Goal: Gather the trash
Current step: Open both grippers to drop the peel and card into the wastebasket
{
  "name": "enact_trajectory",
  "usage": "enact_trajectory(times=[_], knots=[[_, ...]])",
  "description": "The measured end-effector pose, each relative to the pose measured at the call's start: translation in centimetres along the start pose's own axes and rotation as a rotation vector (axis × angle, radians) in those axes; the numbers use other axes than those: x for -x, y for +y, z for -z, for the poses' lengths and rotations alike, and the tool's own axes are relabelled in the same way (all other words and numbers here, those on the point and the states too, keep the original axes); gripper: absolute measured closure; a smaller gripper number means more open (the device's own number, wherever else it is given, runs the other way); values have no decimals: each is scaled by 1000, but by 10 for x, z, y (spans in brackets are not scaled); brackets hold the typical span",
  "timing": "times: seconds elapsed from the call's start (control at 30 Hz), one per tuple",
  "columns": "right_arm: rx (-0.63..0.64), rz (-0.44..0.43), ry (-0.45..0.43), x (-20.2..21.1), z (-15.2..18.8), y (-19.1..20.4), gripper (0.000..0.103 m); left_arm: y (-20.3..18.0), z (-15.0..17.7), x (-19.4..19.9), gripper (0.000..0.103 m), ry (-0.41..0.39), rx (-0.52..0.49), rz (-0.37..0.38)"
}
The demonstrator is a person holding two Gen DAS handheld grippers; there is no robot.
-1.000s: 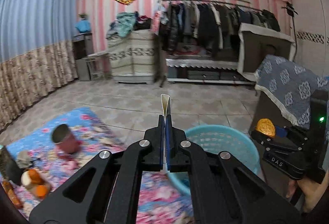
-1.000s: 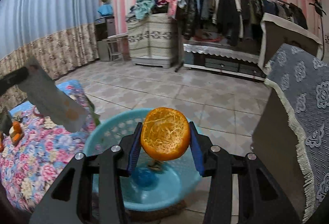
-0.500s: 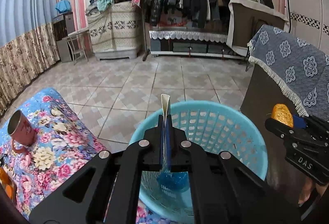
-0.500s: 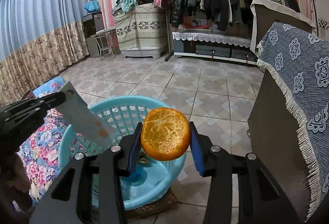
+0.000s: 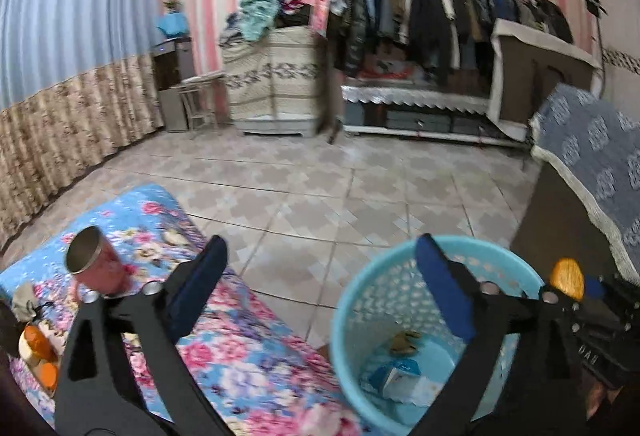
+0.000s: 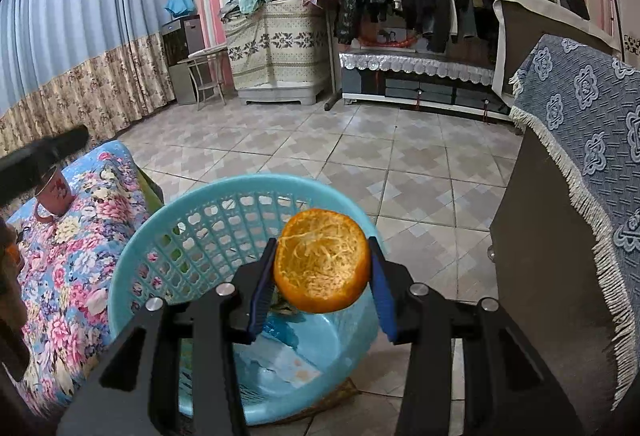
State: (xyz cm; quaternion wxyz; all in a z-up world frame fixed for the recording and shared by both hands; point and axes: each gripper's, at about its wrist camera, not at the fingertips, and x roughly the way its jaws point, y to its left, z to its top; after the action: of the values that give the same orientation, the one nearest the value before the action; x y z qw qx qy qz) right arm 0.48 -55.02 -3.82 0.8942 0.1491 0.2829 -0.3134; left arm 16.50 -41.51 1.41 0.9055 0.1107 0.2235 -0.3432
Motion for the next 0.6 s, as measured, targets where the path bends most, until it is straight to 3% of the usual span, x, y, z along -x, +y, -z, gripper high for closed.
enact_trajectory(times=[0.13,0.43,0.47,0.53,0.6], knots=[[-3,-19,4,-9,-1,16,60,16,-2,10,5,-18,-10,-79],[19,-37,13,-32,0,49,58,59,7,33,5,-17,32,-175],[22,-31,16,-35,-1,50,55,62,9,36,5,-17,31,-185],[18,-23,14,-37,-2,53,27,70,12,40,5,-11,36,-194],[14,-17,9,-36,-4,54,25,78,15,46,5,-6,50,-200]])
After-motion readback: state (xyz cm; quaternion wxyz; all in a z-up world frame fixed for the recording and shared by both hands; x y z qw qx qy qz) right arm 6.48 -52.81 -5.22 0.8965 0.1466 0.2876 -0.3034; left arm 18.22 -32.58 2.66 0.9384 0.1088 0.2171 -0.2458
